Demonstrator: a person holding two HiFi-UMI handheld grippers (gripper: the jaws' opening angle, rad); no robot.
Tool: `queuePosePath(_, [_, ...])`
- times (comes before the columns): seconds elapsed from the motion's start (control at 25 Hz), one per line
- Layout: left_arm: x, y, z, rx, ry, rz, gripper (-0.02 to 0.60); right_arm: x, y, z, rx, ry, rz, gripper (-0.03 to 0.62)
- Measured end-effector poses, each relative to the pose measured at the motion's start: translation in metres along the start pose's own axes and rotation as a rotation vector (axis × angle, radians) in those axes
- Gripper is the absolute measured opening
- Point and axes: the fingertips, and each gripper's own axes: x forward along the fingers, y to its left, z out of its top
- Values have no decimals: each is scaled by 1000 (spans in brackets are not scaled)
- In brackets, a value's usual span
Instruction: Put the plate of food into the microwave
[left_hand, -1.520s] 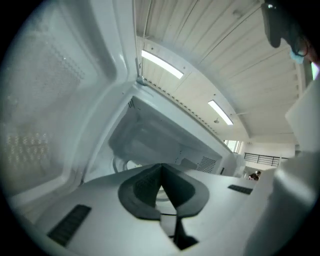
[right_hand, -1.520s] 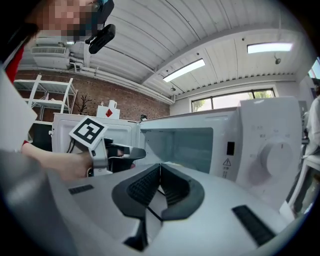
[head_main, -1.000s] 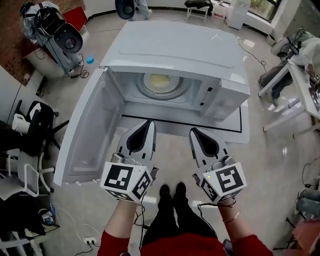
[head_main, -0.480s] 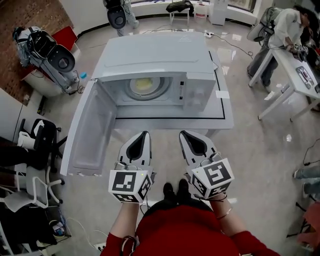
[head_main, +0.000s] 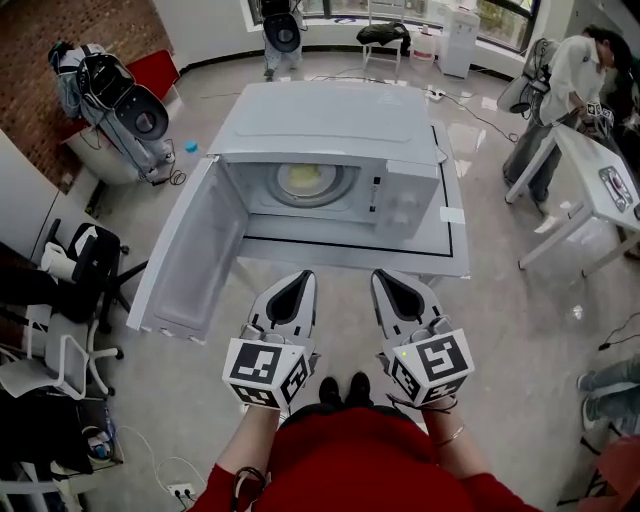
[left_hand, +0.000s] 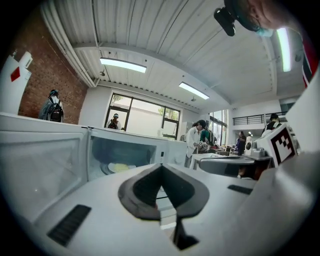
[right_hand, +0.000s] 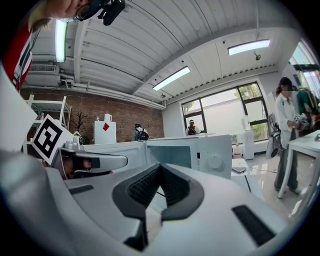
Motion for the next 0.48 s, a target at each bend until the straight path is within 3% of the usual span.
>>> queuePosePath(0.48, [-4,-7,-4,4,3,-3,9,-8,5,-5,-32,0,16,14])
